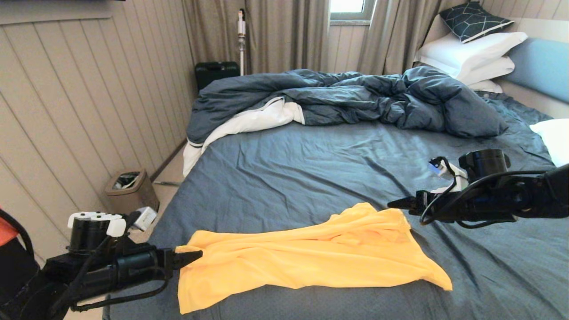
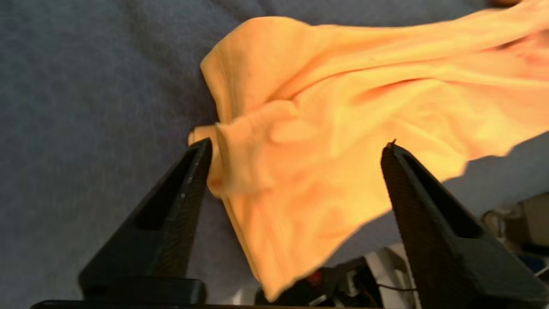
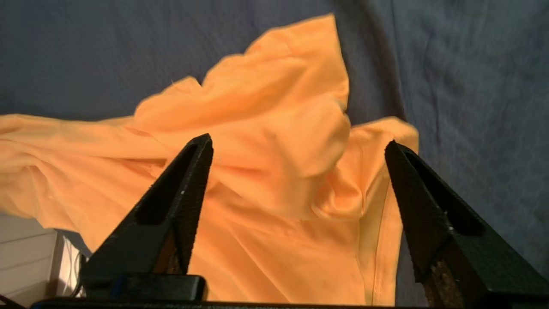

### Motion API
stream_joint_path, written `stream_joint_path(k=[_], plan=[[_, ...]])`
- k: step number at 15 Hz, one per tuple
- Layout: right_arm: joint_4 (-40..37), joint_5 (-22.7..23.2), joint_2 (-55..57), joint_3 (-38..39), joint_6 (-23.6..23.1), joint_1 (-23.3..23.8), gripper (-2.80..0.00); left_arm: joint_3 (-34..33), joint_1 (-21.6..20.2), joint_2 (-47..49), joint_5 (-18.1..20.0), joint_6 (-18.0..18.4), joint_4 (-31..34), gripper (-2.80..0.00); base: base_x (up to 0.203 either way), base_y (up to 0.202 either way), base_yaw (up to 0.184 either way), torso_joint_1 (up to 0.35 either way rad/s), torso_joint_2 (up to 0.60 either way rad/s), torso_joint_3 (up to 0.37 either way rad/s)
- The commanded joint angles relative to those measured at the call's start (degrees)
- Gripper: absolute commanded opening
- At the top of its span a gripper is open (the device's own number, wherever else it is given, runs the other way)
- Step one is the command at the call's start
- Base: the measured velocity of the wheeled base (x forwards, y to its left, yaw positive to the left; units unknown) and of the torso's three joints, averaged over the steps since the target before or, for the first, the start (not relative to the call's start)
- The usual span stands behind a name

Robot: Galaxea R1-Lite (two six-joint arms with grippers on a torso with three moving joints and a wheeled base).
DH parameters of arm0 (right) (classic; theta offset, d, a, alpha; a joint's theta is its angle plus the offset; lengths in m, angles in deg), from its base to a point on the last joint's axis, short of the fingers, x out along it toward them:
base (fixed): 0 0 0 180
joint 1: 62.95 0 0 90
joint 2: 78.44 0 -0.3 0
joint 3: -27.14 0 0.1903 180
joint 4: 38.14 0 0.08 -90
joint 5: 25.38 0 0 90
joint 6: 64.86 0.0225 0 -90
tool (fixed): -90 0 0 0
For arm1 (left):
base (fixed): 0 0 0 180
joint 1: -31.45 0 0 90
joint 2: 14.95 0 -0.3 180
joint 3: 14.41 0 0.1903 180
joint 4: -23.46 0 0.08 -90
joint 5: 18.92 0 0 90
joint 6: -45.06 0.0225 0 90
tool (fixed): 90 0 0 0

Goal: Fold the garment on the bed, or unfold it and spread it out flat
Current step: Fold the yellow T-shirt

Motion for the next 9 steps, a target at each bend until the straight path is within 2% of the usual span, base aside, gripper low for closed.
stream_joint_path(k=[1,6,7,9], plan=[[0.0,0.2,0.4,-1.5,-0.1,-0.2,0.00,-1.1,-0.3,-5.8,-0.2,-1.3,0.2,0.00,0.000,0.000,0.000,0.000,0.00,0.000],[-0.1,0.1,5.1,-3.4,0.0,-0.9,0.00,-0.3,-3.2,-13.6,-1.4,-2.1,6.9,0.00,0.000,0.000,0.000,0.000,0.00,0.000],[-0.1,0.1,5.9,-3.8,0.2,-1.0,0.00,-0.3,-3.2,-14.9,-1.4,-2.2,8.4,-2.80,0.000,0.000,0.000,0.000,0.00,0.000],[-0.2,0.1,6.4,-4.7,0.5,-1.1,0.00,-0.2,-3.3,-17.5,-2.0,-2.4,12.6,-2.80,0.000,0.000,0.000,0.000,0.00,0.000]])
